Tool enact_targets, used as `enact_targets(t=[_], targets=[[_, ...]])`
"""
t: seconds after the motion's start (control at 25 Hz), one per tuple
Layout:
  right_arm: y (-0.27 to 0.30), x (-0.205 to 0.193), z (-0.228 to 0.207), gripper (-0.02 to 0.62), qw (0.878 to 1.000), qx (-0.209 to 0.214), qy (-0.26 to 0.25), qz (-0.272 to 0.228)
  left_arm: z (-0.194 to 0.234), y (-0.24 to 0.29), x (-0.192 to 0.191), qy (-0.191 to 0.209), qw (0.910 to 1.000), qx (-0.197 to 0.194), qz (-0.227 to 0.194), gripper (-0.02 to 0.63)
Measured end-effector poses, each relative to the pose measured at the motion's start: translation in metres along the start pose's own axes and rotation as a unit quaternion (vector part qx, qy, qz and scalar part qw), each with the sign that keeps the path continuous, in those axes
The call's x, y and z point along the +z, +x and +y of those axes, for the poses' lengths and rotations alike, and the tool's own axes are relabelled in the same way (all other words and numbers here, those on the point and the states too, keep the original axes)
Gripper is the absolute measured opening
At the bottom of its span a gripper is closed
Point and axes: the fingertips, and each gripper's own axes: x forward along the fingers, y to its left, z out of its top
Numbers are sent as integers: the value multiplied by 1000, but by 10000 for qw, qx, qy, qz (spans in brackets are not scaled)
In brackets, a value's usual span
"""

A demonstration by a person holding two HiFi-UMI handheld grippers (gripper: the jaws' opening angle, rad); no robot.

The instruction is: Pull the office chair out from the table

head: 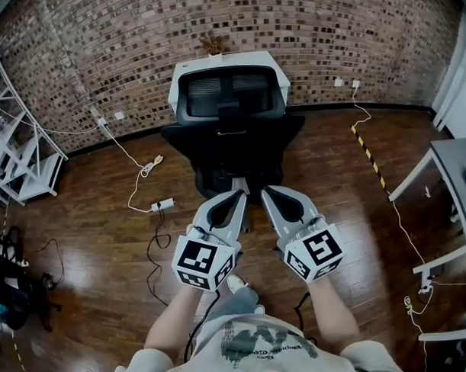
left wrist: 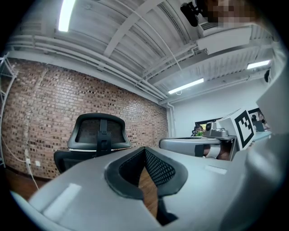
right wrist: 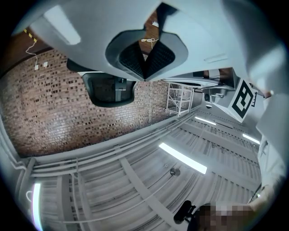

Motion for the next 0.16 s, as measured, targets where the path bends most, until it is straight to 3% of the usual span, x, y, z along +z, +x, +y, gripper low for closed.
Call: enact_targets(t=[0.16], targets=[[-1,-2,-2,0,10000,30,4,33,-1,3,-1,-34,10000,16,20,15]])
